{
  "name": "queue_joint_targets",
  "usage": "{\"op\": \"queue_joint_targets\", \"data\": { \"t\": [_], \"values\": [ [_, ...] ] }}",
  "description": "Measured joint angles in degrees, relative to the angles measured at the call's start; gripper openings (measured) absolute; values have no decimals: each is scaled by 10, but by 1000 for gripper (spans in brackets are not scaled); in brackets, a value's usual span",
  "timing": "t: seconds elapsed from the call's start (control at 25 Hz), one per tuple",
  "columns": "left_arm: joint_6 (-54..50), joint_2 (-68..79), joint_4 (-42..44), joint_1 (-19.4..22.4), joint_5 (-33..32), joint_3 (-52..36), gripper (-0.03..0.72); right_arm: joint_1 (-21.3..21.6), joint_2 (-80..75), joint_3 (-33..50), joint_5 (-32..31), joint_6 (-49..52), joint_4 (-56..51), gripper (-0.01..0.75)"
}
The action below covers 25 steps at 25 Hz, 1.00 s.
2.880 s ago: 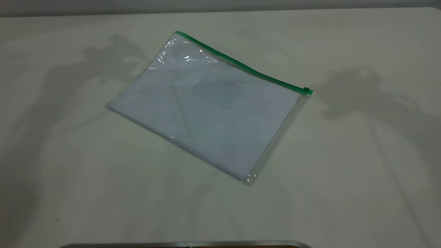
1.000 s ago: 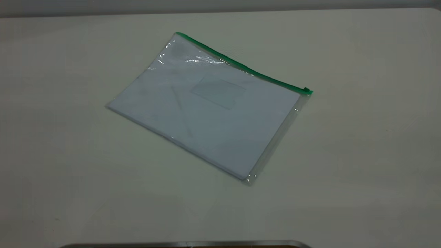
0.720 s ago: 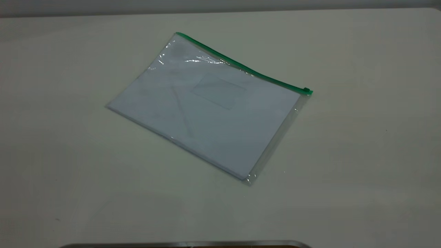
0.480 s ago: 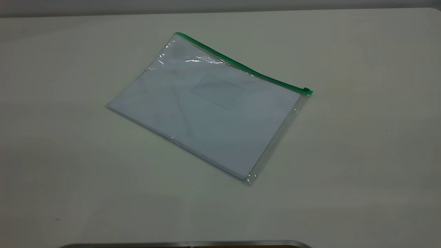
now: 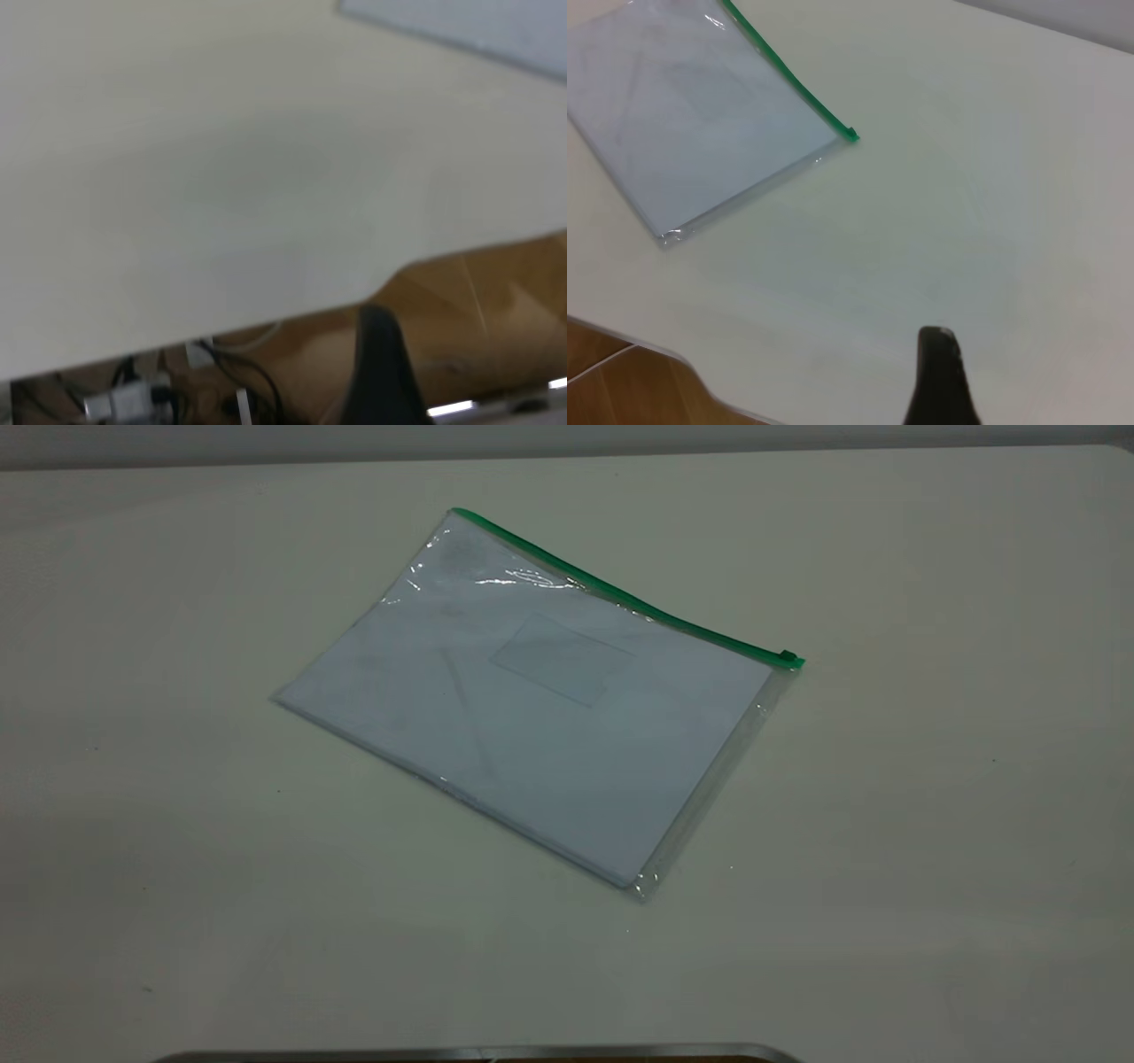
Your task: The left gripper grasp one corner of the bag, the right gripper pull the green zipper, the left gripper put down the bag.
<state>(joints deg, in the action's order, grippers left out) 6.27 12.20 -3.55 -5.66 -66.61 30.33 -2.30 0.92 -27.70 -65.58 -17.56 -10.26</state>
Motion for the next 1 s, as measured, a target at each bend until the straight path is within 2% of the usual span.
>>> {"op": "queue_joint_targets", "data": {
  "t": [0.16, 1.0],
  "values": [
    [0, 0, 0, 0, 13, -24, 590, 0, 0, 0, 0, 0, 0, 576],
    [0, -31, 0, 0, 18, -24, 590, 0, 0, 0, 0, 0, 0, 576]
  ]
}}
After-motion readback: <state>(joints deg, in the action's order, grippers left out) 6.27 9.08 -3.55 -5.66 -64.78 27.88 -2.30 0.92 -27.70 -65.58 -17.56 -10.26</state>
